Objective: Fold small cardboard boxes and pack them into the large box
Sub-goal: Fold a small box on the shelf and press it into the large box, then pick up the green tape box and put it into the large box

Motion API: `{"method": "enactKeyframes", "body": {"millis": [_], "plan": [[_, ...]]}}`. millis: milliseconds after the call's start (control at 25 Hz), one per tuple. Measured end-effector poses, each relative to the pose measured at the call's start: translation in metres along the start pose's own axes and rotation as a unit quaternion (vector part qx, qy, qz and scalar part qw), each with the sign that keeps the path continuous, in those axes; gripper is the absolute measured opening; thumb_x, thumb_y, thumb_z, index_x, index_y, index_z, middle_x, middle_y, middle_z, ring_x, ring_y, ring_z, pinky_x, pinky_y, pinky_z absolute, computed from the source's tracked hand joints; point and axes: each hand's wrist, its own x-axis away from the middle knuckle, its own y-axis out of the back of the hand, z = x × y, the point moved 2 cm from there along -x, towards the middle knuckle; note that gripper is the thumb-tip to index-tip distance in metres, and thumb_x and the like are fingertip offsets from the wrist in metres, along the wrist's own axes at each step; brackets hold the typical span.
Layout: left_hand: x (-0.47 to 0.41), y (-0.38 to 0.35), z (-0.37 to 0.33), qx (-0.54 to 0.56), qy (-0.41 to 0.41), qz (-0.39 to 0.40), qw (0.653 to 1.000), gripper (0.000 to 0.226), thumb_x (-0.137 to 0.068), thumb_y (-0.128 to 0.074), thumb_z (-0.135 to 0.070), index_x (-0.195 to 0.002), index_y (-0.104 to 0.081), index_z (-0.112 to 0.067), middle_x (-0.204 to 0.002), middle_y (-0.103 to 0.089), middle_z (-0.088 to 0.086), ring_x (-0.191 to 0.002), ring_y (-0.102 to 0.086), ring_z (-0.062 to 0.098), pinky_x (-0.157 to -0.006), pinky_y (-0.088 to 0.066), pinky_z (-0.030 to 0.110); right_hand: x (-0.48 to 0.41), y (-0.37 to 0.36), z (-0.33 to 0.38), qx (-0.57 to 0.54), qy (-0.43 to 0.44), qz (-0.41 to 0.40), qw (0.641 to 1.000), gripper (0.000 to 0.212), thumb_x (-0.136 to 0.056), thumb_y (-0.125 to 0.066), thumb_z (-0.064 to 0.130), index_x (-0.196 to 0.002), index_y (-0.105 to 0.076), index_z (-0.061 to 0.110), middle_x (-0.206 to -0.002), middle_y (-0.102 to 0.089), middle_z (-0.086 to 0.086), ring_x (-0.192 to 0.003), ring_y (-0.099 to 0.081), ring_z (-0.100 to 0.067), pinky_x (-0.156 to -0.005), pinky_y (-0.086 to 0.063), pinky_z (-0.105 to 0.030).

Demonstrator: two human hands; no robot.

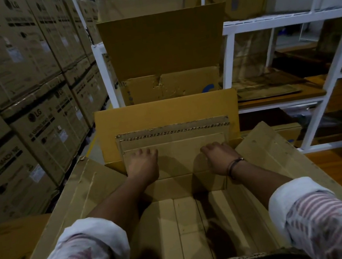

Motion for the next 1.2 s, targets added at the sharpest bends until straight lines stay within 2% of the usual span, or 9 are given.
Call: {"method": "enactKeyframes", "body": {"millis": [280,480,680,760,960,1120,1200], "plan": [[0.004,0.006,0.006,0.021,-0.011,-0.027,0.999,0.048,-0.101,-0.051,-0.041,-0.145,-0.045,-0.024,-0.138,-0.058,0.006,-0.126,-0.054,0.028,-0.094,-0.052,0.044,0.006,0.009,0.010,-0.008,0.000,-0.028,1.000,0.042,-0.097,-0.050,0.024,-0.138,-0.048,0.018,-0.131,-0.055,-0.010,-0.118,-0.052,-0.030,-0.097,-0.045,-0.047],[0.002,0.023,0.006,0.006,-0.033,-0.069,0.997,0.044,-0.102,-0.049,-0.044,-0.140,-0.051,-0.023,-0.126,-0.064,0.004,-0.114,-0.061,0.024,-0.078,-0.057,0.035,0.008,0.032,0.008,0.019,0.016,-0.051,0.998,0.038,-0.097,-0.051,0.025,-0.135,-0.051,0.018,-0.123,-0.059,-0.010,-0.110,-0.056,-0.029,-0.096,-0.048,-0.047],[-0.007,0.073,-0.011,-0.004,-0.081,-0.152,0.985,0.037,-0.102,-0.050,-0.041,-0.133,-0.056,-0.022,-0.118,-0.067,0.005,-0.105,-0.063,0.024,-0.064,-0.039,0.031,0.020,0.085,-0.002,0.044,0.019,-0.100,0.994,0.038,-0.097,-0.052,0.028,-0.134,-0.053,0.019,-0.126,-0.060,-0.009,-0.110,-0.058,-0.029,-0.097,-0.048,-0.047],[-0.012,0.095,-0.029,0.011,-0.113,-0.174,0.978,0.032,-0.101,-0.050,-0.038,-0.126,-0.058,-0.021,-0.112,-0.068,0.006,-0.098,-0.063,0.025,-0.063,-0.038,0.032,0.035,0.103,-0.012,0.064,0.022,-0.116,0.991,0.036,-0.097,-0.052,0.028,-0.131,-0.055,0.018,-0.123,-0.061,-0.009,-0.107,-0.058,-0.030,-0.092,-0.048,-0.045],[-0.014,0.132,-0.106,0.080,-0.177,-0.222,0.956,0.026,-0.099,-0.050,-0.039,-0.117,-0.061,-0.023,-0.103,-0.068,0.003,-0.092,-0.064,0.026,-0.067,-0.053,0.035,0.101,0.122,-0.061,0.075,-0.030,-0.151,0.985,0.029,-0.094,-0.054,0.027,-0.120,-0.059,0.015,-0.112,-0.063,-0.011,-0.101,-0.059,-0.034,-0.074,-0.040,-0.039],[0.009,0.159,-0.198,0.095,-0.237,-0.247,0.935,0.027,-0.098,-0.052,-0.042,-0.115,-0.061,-0.024,-0.101,-0.068,0.002,-0.090,-0.065,0.025,-0.058,-0.041,0.031,0.169,0.117,-0.122,0.046,-0.097,-0.166,0.980,0.019,-0.094,-0.052,0.028,-0.107,-0.059,0.015,-0.105,-0.061,-0.012,-0.095,-0.059,-0.035,-0.075,-0.047,-0.043],[0.018,0.172,-0.241,0.117,-0.245,-0.257,0.927,0.024,-0.097,-0.053,-0.043,-0.110,-0.061,-0.024,-0.099,-0.068,0.001,-0.088,-0.065,0.025,-0.058,-0.036,0.031,0.203,0.108,-0.155,0.034,-0.133,-0.172,0.975,0.020,-0.090,-0.053,0.028,-0.105,-0.060,0.016,-0.108,-0.064,-0.011,-0.095,-0.060,-0.035,-0.074,-0.048,-0.042]]}}
